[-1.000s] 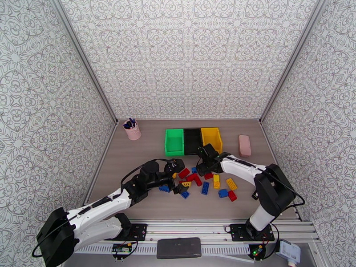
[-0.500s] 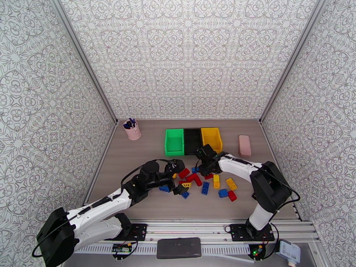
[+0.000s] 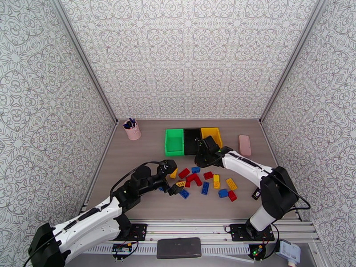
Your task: Sort the legos into containers by color
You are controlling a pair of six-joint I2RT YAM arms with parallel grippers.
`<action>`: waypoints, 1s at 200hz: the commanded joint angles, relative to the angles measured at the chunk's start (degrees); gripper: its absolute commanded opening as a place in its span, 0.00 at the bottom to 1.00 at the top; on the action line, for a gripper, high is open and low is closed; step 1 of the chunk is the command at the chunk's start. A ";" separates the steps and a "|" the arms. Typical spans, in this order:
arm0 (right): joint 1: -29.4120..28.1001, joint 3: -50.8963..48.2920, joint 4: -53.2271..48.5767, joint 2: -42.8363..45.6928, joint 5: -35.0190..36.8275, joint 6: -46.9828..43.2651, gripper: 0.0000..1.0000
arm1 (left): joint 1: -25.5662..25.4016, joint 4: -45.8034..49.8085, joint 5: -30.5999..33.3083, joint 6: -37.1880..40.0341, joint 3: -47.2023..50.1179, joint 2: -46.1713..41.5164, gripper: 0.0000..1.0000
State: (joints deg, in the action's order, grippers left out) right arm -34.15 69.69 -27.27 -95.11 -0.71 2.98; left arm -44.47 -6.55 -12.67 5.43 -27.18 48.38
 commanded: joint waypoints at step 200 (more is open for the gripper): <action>2.25 10.39 13.92 -8.36 2.93 -5.40 0.83 | 0.44 4.37 19.53 -11.87 -0.14 1.50 1.00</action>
State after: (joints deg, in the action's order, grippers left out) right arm -32.01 85.17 -17.78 -110.48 5.06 -0.67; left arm -44.36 -3.18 -1.89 -0.62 -26.09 48.45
